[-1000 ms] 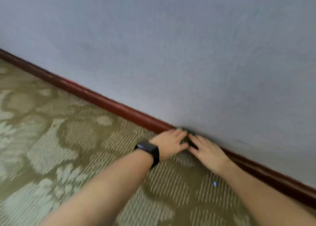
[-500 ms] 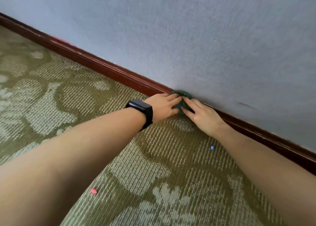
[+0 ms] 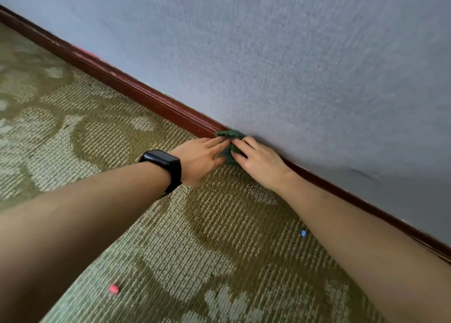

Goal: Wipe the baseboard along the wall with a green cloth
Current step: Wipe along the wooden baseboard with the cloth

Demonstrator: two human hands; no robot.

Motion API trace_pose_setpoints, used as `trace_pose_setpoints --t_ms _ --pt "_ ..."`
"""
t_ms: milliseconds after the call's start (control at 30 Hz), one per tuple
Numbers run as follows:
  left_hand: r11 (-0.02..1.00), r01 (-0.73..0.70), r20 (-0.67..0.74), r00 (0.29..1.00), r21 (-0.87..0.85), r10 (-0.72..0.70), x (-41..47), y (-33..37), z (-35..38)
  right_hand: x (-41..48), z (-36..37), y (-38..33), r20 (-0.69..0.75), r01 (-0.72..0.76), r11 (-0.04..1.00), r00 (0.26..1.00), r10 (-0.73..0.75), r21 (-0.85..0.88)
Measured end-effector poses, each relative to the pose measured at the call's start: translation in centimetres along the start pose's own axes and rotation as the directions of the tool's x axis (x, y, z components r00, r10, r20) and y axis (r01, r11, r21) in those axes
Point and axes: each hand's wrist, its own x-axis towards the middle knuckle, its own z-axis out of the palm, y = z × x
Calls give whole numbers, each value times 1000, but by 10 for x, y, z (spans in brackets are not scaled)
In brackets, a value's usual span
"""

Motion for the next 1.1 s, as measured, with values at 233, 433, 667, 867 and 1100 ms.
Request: trace_pose_setpoints --t_ms 233,433,667,867,1100 --pt "986 -166 -123 979 -21 163 20 38 -28 -74 -11 22 4 5 998 1000 -5 -57" --pt "976 -219 -181 959 16 218 37 73 -45 -120 -12 32 -26 2 997 1000 -4 -71" --pt "976 -213 -153 964 39 216 36 66 -42 -105 -11 36 -54 63 995 996 -68 -75" --pt "993 -118 -86 989 19 119 22 34 -32 -55 -11 22 -106 85 995 990 -89 -46" --pt "990 -138 -63 988 23 139 14 -16 -9 -8 -10 6 -130 79 996 988 -84 -44"
